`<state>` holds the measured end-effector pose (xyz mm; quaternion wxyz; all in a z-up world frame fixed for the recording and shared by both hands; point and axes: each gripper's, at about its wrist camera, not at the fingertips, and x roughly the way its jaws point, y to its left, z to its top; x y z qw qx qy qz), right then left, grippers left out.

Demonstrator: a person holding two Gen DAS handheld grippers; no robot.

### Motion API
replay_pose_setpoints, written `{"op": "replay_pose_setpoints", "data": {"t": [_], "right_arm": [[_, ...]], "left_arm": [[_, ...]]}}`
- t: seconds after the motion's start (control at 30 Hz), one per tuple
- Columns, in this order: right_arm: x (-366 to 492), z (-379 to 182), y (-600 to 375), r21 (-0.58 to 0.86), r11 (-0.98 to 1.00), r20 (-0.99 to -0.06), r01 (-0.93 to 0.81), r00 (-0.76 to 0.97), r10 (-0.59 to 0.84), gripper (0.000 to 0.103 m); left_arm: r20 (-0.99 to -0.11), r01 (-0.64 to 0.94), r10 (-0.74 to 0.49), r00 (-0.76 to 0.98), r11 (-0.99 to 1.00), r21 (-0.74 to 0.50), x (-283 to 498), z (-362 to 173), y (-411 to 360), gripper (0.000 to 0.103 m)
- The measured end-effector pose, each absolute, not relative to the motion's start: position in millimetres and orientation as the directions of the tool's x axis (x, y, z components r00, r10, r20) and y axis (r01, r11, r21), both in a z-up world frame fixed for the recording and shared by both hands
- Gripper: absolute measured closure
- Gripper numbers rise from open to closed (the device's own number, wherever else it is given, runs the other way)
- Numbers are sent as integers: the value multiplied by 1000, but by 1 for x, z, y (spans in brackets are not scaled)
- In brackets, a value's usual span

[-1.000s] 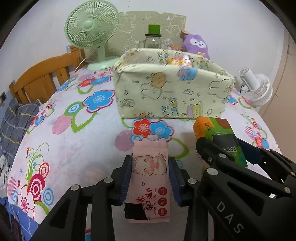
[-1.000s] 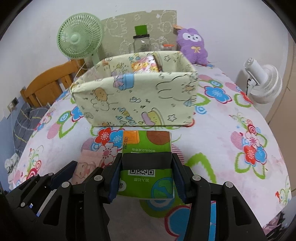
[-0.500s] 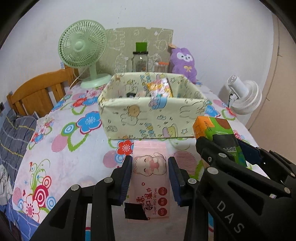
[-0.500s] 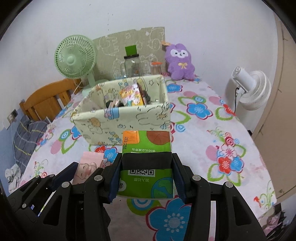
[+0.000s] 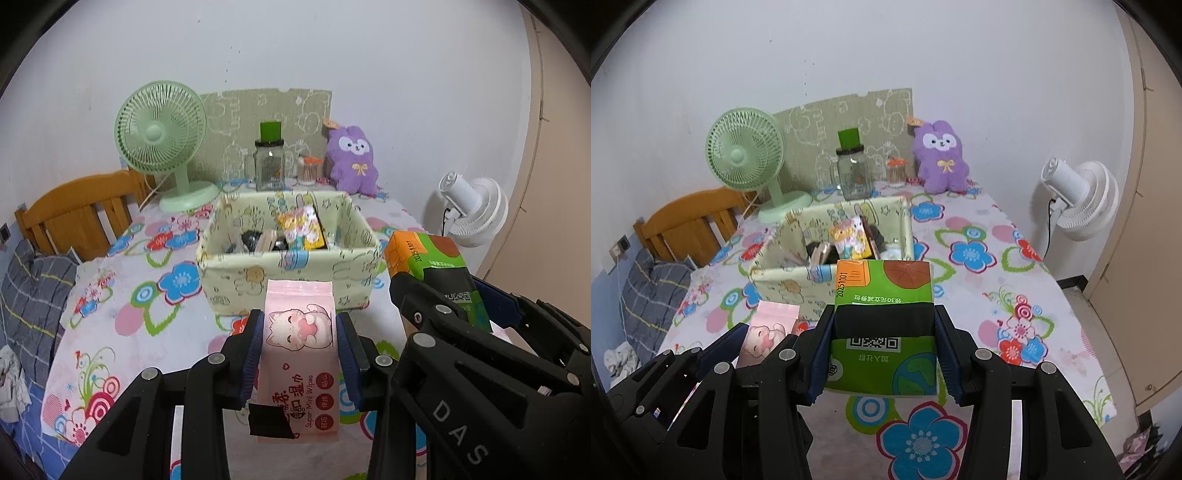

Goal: Organize soft objects
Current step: 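Lift both packs and carry them over the fabric box with both grippers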

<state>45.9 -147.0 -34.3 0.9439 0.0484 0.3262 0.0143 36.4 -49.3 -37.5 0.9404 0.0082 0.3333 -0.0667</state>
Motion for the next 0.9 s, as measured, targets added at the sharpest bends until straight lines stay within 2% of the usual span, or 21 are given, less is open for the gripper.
{"op": "replay_pose_setpoints", "data": {"t": [0.37, 0.9], "right_arm": [[45, -4, -146, 99, 995, -573, -6, 817, 62, 49], [65, 14, -141, 83, 996, -550, -34, 832, 74, 49]], "left_arm": [[-583, 125, -106, 805, 992, -9, 37, -9, -50, 64], [-558, 118, -116, 822, 992, -32, 56, 4, -45, 64]]}}
